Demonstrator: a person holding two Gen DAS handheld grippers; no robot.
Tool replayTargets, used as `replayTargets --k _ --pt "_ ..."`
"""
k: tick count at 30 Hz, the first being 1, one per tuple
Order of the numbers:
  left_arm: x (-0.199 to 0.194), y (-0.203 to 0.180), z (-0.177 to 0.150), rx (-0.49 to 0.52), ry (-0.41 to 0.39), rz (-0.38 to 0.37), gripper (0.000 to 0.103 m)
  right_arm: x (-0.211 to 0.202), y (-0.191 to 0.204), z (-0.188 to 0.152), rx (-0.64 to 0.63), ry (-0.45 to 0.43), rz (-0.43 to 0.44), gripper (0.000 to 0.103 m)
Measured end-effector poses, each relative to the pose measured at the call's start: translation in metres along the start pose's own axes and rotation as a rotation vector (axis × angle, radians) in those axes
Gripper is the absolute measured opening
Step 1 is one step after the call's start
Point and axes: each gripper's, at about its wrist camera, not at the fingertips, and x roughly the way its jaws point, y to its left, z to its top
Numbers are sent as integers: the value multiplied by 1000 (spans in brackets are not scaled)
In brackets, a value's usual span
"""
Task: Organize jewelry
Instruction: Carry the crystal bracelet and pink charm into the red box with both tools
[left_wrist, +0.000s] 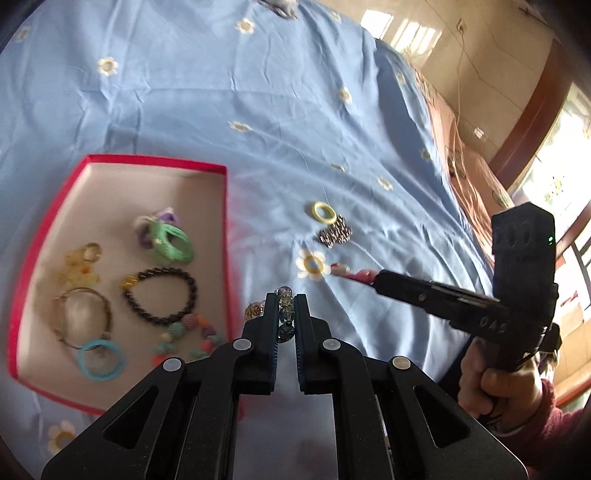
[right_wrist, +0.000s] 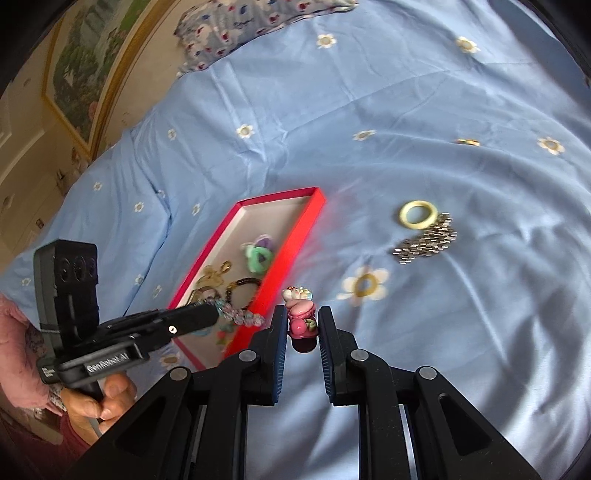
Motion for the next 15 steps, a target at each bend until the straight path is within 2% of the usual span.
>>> replayTargets --k 8,15 --pt "-37 36 -3 -73 -59 45 6 23 33 3 -57 28 47 17" --pt "-50 62 -2 -118 -87 90 6 48 56 8 -92 52 82 17"
